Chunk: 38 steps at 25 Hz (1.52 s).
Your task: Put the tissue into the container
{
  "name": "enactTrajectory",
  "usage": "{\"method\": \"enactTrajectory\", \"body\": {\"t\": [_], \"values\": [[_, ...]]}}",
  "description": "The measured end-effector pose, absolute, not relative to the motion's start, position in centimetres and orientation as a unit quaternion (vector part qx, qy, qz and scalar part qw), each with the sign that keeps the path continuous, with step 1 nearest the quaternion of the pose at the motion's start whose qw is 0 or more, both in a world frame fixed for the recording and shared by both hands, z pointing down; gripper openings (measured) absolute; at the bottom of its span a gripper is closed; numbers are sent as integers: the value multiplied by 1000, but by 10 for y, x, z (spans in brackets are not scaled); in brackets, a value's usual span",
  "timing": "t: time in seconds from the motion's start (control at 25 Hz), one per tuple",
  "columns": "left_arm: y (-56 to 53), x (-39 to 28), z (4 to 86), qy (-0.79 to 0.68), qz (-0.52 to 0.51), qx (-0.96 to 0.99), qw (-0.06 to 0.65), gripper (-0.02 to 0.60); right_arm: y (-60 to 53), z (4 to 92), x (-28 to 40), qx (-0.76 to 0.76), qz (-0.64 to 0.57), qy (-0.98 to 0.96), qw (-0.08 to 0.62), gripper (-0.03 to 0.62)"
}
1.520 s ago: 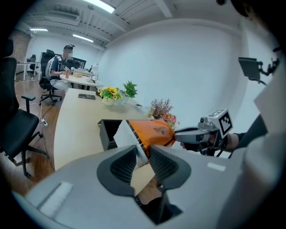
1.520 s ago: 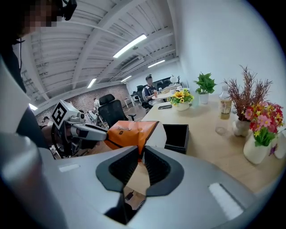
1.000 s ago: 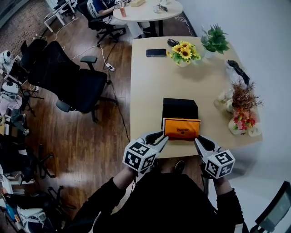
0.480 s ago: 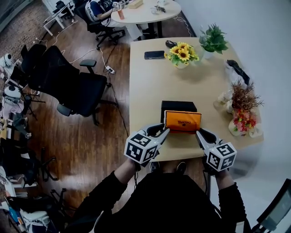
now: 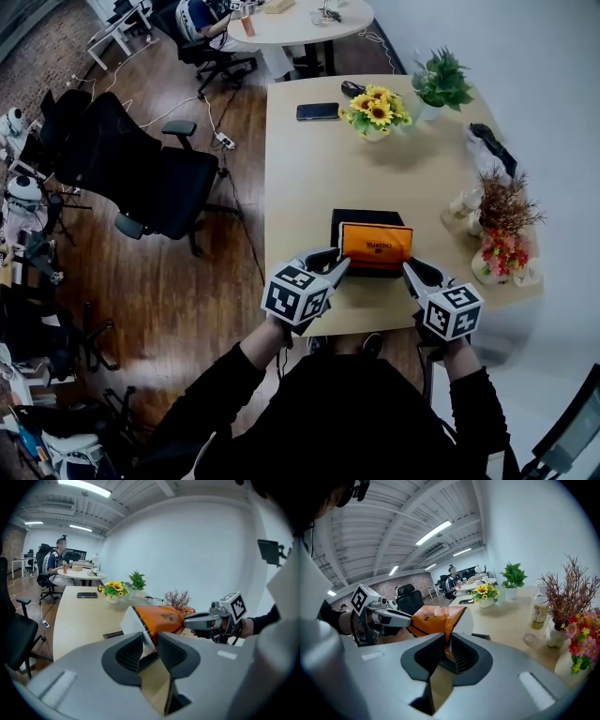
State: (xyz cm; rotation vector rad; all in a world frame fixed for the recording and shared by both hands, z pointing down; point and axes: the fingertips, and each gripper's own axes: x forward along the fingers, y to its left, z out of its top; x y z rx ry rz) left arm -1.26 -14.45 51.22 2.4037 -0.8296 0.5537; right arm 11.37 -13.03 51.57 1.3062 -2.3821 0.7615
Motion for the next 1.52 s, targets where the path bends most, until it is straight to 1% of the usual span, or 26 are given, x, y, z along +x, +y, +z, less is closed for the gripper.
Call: {"method": "enactTrajectory", "body": {"t": [0.84, 1.52], "values": [[-156, -16, 583, -303, 260, 863, 309, 74, -140, 583, 110, 444, 315, -815, 200, 46], [-161, -8, 617, -292, 319, 844, 317, 74, -145, 618, 115, 441, 326, -799, 248, 49]]}}
